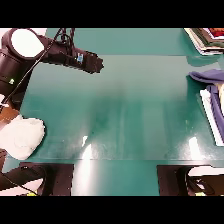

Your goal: Fold the shirts.

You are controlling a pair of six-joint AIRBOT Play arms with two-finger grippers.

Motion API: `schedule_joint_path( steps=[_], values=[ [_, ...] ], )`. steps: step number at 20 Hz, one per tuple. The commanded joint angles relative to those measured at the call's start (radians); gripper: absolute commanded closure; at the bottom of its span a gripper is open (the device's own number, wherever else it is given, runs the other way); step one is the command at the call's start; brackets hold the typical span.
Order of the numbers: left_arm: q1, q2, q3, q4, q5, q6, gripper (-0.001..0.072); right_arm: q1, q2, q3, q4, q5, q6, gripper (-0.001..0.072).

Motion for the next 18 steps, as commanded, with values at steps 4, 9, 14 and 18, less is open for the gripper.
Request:
schedule_joint_path(
  steps=[4,9,14,18],
  values=[
    [-0.003,0.0,0.0,0.0,0.001,0.0,0.0676,-0.009,0.002,0.25,0.076,0.019,-0.014,0.0694],
    [-0.003,0.0,0.0,0.0,-0.01,0.002,0.0676,-0.051,0.11,0.177,0.066,0.004,-0.016,0.0694],
    [-0.003,0.0,0.0,0.001,-0.033,0.003,0.0676,-0.168,0.23,0.008,0.047,0.089,-0.059,0.0694],
    [-0.003,0.0,0.0,0.001,-0.037,0.003,0.0676,-0.24,0.323,-0.167,-0.2,0.187,-0.058,0.0693]
  ],
)
